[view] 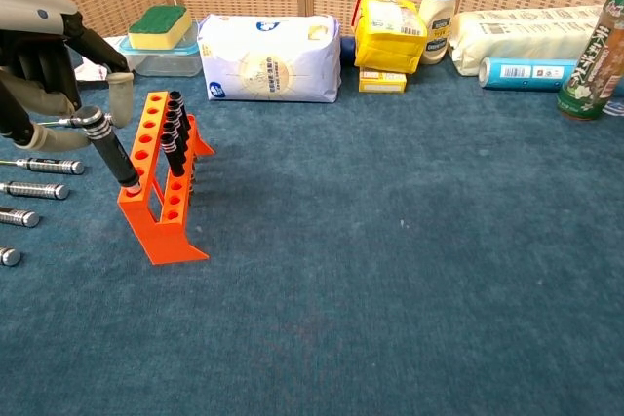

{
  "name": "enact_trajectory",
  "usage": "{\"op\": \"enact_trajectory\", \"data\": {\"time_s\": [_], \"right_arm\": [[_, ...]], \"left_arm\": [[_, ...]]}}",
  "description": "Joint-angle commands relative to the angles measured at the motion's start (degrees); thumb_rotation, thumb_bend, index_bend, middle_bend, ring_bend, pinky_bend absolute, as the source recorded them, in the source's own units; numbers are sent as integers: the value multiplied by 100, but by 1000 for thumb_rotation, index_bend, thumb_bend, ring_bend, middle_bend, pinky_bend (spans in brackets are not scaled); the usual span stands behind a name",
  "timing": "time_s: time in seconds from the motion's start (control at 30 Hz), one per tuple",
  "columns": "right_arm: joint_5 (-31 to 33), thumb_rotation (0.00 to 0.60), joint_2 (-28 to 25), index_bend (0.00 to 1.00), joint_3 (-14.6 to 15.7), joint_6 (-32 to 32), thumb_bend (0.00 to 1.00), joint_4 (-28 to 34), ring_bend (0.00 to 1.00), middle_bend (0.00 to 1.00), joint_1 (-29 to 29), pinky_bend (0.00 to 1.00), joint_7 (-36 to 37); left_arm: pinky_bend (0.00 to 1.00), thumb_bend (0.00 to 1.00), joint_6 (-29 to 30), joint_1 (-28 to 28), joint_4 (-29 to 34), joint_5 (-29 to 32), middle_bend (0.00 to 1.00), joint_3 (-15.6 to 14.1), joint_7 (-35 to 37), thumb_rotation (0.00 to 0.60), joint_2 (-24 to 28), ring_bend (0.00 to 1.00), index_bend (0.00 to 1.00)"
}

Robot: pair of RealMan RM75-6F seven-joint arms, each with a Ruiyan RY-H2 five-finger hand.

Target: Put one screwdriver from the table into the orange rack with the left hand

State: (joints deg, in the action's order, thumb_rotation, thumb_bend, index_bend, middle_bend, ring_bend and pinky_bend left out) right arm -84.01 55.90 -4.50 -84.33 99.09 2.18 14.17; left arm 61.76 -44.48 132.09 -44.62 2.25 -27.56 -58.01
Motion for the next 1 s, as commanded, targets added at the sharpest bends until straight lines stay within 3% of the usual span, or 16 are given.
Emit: {"op": "enact_trajectory", "data": {"time_s": [0.03, 0.37, 0.8, 0.9, 1.0], "right_arm": [[3, 600, -2, 57, -1, 1, 2, 1, 19, 19, 0, 0, 4], [-4, 600, -4, 56, 0, -8, 2, 5, 18, 19, -4, 0, -1], [-12, 600, -4, 57, 3, -15, 3, 13, 19, 19, -7, 0, -3], [-3, 600, -6, 57, 0, -10, 4, 6, 18, 19, -6, 0, 10], [6, 600, -6, 57, -1, 7, 4, -1, 19, 19, 1, 0, 17]], "left_arm": [[995, 378, 0, -8, 14, 6, 1000, -9, -15, 600, 24, 1000, 438], [995, 378, 34, -11, 65, -21, 1000, -13, -13, 600, 58, 1000, 405], [995, 378, 145, 164, 118, -503, 1000, 27, 190, 600, 150, 1000, 400], [995, 359, 54, 191, 197, -681, 1000, -28, 201, 600, 226, 1000, 347], [991, 286, -110, 226, 290, -984, 1000, -126, 203, 600, 390, 1000, 227]]}}
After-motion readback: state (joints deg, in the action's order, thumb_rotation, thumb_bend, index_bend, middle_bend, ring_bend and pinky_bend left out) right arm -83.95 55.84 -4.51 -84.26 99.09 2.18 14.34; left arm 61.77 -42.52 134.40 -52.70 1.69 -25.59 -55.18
